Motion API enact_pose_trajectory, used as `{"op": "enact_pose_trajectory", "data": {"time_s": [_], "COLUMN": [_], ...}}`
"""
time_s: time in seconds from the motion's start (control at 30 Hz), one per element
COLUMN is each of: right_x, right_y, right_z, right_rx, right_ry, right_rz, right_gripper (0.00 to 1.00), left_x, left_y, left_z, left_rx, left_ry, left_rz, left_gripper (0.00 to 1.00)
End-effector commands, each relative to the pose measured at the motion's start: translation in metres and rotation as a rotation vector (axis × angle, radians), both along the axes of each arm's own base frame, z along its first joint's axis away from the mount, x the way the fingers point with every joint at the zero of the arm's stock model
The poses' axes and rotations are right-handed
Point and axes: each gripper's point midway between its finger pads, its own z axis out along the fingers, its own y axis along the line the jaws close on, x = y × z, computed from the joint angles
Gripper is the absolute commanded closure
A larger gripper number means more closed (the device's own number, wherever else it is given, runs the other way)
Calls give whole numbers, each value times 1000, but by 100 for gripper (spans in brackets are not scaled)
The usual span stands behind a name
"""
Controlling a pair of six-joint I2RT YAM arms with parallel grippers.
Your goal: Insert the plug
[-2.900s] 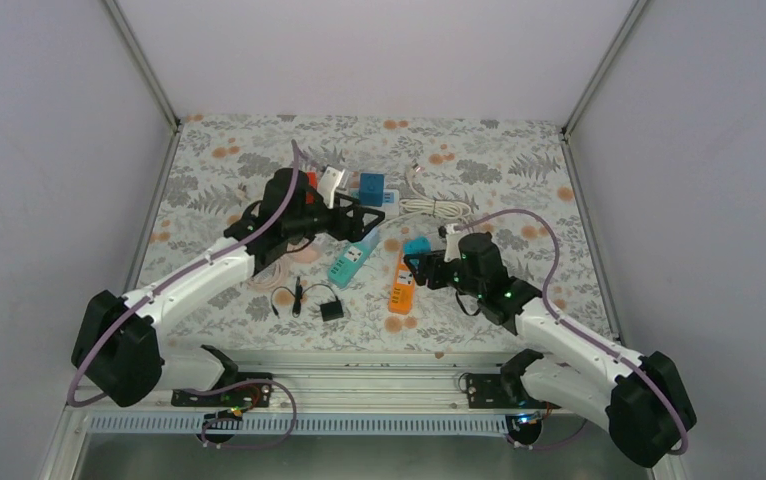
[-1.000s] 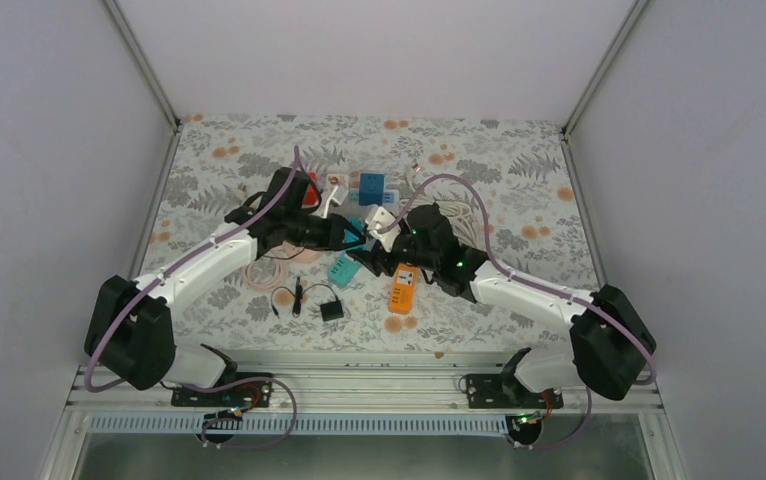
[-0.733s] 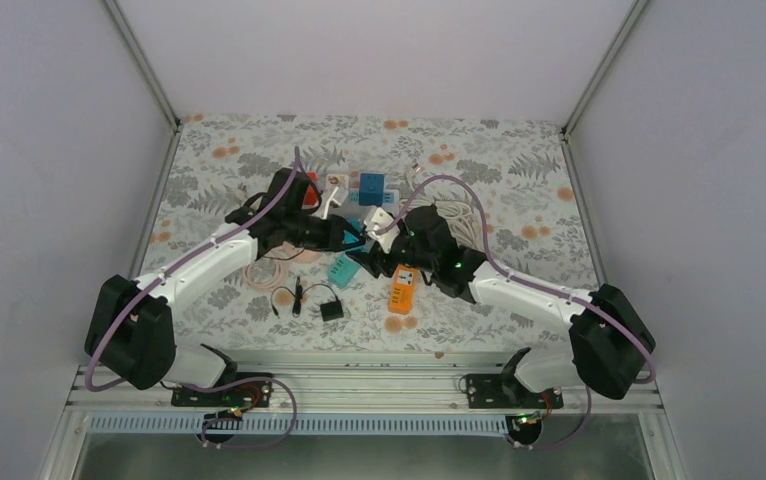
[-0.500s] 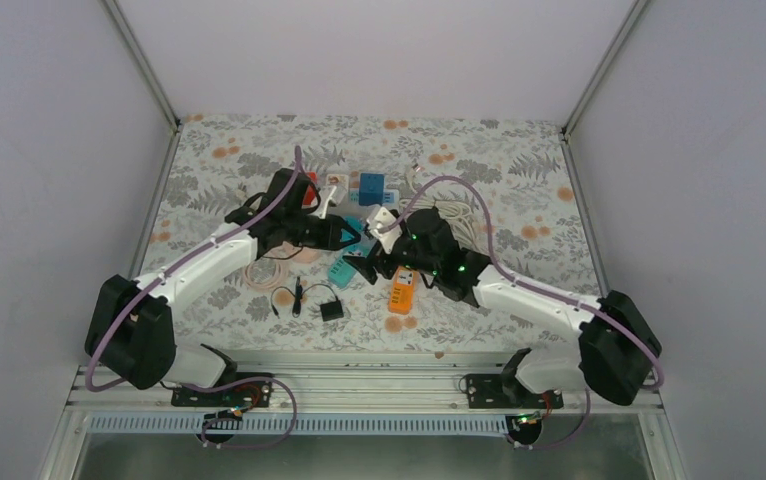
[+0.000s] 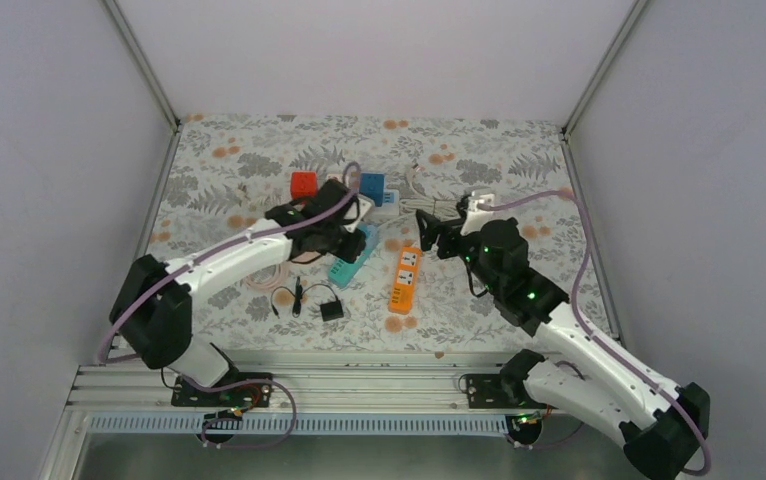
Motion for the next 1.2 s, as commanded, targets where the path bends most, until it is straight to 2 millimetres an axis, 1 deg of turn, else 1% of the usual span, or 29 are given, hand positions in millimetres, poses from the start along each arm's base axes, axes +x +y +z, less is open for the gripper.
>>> {"op": "enact_pose_trajectory", "data": {"time_s": [0.0, 0.1, 0.17, 0.3, 0.37, 0.43, 0.53, 0.7, 0.77, 0.87, 0.97, 1.17], "right_x": [4, 1, 0, -3, -4, -5, -7, -13, -16, -21, -23, -24], "right_y": [-54, -72, -81, -90, -92, -94, -99, -120, -129, -138, -141, -143], "right_z": [-6, -10, -14, -18, -19, -20, -21, -23, -22, -21, -19, -20], "right_rx": [101, 124, 125, 129, 135, 134, 124, 104, 100, 107, 112, 112], "right_ry": [106, 127, 139, 155, 158, 160, 160, 155, 146, 130, 119, 119], "right_rz": [-304, -397, -440, -489, -497, -500, -522, -620, -653, -682, -688, -689], "right_gripper": [0, 0, 0, 0, 0, 0, 0, 0, 0, 0, 0, 0], "left_x": [0, -4, -1, 8, 12, 14, 10, 2, 0, -5, -6, 1], "left_y": [-15, -36, -44, -65, -71, -78, -94, -118, -125, -134, -137, -133], "left_z": [0, 3, 9, 22, 22, 17, 8, -3, -8, -18, -26, -37], "left_rx": [73, 45, 37, -24, -4, 28, 50, 72, 86, 101, 119, 162], "left_ry": [-30, -12, -21, -23, -31, -25, 1, 35, 48, 74, 80, 65], "left_rz": [55, 85, 126, 181, 214, 226, 203, 171, 167, 158, 161, 191], "left_gripper": [98, 98, 98, 98, 98, 98, 98, 98, 98, 98, 98, 98]}}
